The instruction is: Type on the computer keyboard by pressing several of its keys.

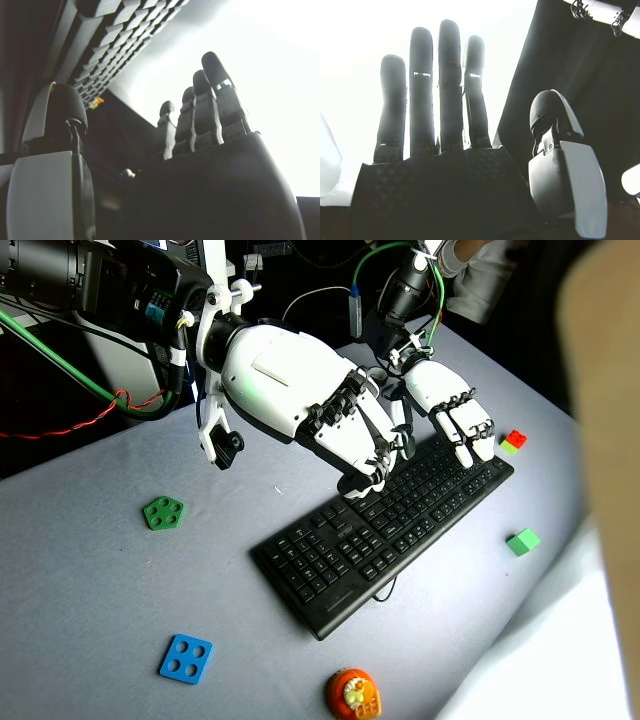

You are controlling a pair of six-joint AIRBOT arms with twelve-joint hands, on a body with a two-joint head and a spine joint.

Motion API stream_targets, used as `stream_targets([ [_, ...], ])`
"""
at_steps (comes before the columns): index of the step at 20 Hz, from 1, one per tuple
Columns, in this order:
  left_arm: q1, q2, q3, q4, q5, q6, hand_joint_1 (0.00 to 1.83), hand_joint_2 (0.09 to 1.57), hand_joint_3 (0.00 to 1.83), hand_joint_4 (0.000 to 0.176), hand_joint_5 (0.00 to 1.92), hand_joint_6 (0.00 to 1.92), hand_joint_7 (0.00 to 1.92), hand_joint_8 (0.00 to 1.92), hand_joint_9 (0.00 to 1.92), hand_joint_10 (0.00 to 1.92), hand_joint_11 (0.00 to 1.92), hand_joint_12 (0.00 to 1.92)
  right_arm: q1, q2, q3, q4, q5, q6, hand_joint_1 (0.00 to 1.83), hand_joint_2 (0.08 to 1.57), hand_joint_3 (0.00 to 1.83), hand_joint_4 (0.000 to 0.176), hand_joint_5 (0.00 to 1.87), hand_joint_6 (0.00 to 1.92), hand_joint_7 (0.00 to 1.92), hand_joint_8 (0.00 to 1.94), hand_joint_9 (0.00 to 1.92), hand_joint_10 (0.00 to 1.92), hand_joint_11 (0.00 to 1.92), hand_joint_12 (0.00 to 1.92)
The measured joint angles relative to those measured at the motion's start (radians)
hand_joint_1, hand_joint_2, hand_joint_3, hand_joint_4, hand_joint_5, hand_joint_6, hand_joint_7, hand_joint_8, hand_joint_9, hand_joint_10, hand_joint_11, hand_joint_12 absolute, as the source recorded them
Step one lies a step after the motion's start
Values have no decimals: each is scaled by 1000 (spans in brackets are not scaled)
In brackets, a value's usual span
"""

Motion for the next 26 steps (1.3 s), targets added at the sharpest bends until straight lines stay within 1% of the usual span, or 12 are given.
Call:
stream_targets([
  [8, -8, 170, -116, 18, 27, -21, 0, 1114, 2, 51, 310, 31, 405, 16, 303, 343, 0, 1247, -6, 0, 0, -1, -5, 5, 0, 1256, 0, 0, 575, 650, 867, 25, 521, 1010, 133, 1796],
  [11, -32, 233, -143, 14, 47, -26, 0, 1159, 12, 0, 590, 137, 664, 101, 431, 399, 0, 1368, -8, 0, 0, -1, -5, 6, 0, 1255, 0, 0, 676, 773, 1052, 153, 636, 1095, 157, 1816],
  [12, -43, 251, -152, 16, 55, -26, 0, 1170, 12, 0, 773, 222, 784, 277, 467, 644, 0, 1480, -12, 0, 0, -6, -3, 6, 0, 1252, 0, 0, 777, 865, 1101, 368, 751, 1095, 270, 1821],
  [13, -55, 266, -160, 20, 62, -26, 0, 1205, 10, 0, 843, 364, 797, 654, 533, 983, 101, 1637, -15, 0, 0, -5, -6, 8, 29, 1254, 0, 0, 840, 1029, 1043, 808, 798, 1252, 460, 1849],
  [14, -66, 280, -166, 21, 76, -26, 0, 1252, 9, 0, 849, 702, 765, 1152, 579, 1390, 277, 1811, -18, 0, 0, -4, -11, 8, 5, 1272, 6, 0, 825, 1261, 1004, 1182, 811, 1482, 556, 1907],
  [15, -69, 286, -166, 24, 87, -31, 0, 1272, 5, 0, 812, 1056, 772, 1375, 617, 1554, 351, 1879, -18, 0, 0, 0, -17, 7, 4, 1288, 10, 0, 867, 1392, 1044, 1369, 882, 1681, 667, 1918],
  [16, -77, 298, -170, 23, 106, -40, 0, 1302, 8, 0, 896, 1125, 950, 1335, 788, 1585, 500, 1886, -18, 0, 0, -1, -20, 8, 8, 1304, 12, 0, 980, 1431, 1177, 1453, 1066, 1804, 879, 1920],
  [17, -82, 312, -178, 18, 118, -42, 0, 1302, 8, 0, 896, 1125, 950, 1335, 788, 1585, 500, 1886, -18, 0, 0, -2, -20, 8, 8, 1304, 12, 0, 980, 1431, 1177, 1453, 1066, 1804, 879, 1920],
  [18, -93, 333, -179, 25, 127, -50, 3, 1377, 12, 0, 1033, 1297, 1137, 1369, 1020, 1648, 801, 1894, -18, 0, 0, -5, -19, 8, 13, 1355, 24, 0, 1082, 1549, 1338, 1575, 1290, 1892, 1146, 1921],
  [22, -117, 376, -188, 17, 156, -64, 215, 1417, 4, 0, 1026, 1651, 1127, 1684, 1113, 1819, 1025, 1921, -23, -1, 0, -7, -23, 9, 246, 1455, 19, 0, 1198, 1814, 1414, 1846, 1456, 1921, 1455, 1921],
  [23, -132, 400, -195, 29, 186, -72, 266, 1436, 5, 0, 1020, 1698, 1110, 1732, 1093, 1869, 1031, 1921, -31, -1, 0, -5, -27, 9, 492, 1493, 16, 169, 1237, 1873, 1408, 1871, 1483, 1921, 1511, 1921],
  [26, -134, 419, -206, 24, 188, -76, 361, 1466, 10, 0, 1013, 1841, 1094, 1811, 1086, 1911, 1050, 1921, -36, -1, 0, -5, -26, 7, 519, 1507, 20, 175, 1230, 1880, 1407, 1871, 1485, 1921, 1498, 1921],
])
